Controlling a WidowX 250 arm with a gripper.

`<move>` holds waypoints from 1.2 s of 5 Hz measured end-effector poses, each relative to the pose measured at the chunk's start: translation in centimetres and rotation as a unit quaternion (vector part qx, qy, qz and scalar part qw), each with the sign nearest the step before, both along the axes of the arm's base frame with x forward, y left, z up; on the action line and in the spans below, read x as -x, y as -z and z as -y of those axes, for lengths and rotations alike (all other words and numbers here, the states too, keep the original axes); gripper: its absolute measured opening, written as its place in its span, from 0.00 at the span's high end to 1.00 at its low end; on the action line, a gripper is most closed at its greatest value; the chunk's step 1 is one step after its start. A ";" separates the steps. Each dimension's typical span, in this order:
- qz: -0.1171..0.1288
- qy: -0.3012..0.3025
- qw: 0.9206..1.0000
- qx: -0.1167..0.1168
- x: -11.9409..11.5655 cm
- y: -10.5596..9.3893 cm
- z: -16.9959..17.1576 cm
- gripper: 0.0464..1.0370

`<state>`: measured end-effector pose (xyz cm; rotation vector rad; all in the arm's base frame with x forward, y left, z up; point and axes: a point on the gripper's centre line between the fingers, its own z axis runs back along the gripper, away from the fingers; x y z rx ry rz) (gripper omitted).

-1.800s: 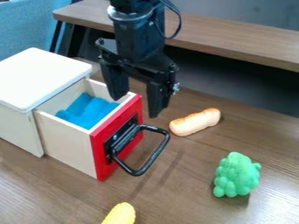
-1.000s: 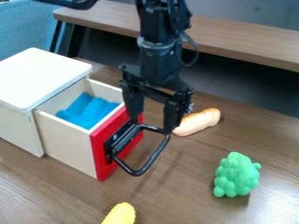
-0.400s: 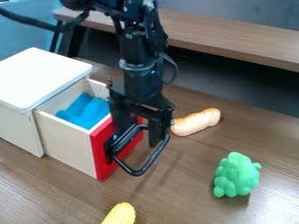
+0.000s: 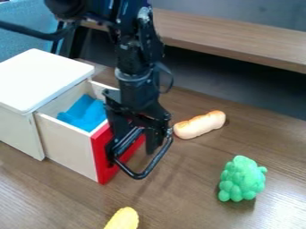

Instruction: Close the drawer

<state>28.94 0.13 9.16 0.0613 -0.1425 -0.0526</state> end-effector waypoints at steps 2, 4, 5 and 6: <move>0.018 -0.005 0.999 -0.043 -0.4 0.1 -1.3 0.04; 0.010 -0.020 0.996 -0.083 -0.6 0.9 -3.1 0.04; 0.007 -0.028 0.994 -0.106 -0.6 0.9 -4.2 0.04; 0.006 -0.043 0.993 -0.113 -0.5 0.9 -5.4 0.04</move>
